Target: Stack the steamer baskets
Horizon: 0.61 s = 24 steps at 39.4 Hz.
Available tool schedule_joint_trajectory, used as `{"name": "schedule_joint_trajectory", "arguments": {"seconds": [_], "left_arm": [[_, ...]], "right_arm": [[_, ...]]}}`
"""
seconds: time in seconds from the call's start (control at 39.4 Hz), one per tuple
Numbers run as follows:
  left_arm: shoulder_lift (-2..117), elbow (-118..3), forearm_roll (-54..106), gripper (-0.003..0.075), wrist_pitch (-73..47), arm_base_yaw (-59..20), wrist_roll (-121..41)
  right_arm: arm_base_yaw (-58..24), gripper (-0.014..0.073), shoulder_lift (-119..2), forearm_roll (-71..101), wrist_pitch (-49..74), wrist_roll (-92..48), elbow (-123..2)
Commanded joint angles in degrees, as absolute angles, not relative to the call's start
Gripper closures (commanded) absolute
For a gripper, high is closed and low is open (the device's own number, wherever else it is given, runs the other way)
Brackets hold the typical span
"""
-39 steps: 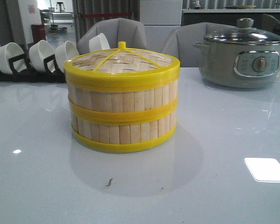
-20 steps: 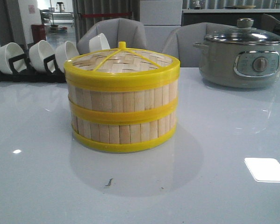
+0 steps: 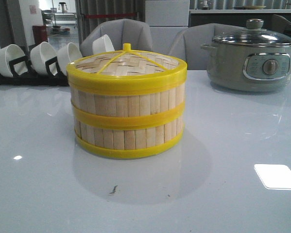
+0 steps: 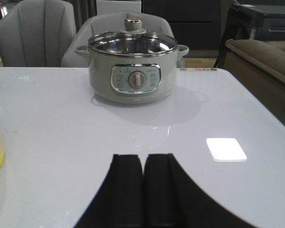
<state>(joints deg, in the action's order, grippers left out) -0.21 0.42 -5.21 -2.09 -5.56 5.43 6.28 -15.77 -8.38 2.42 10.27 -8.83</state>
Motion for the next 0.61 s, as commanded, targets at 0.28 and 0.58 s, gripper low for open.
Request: {"name": "schedule_joint_trajectory", "arguments": {"seconds": [0.28, 0.58], "left_arm": [[-1.0, 0.4, -5.1, 0.0635, 3.0, -5.7, 5.6], [-1.0, 0.4, -5.1, 0.0635, 3.0, -5.7, 5.6]], "right_arm": [[6.5, 0.0539, -5.3, -9.1, -5.8, 9.9, -0.5], [6.5, 0.0539, 1.8, -8.9, -2.2, 9.9, 0.9]]}}
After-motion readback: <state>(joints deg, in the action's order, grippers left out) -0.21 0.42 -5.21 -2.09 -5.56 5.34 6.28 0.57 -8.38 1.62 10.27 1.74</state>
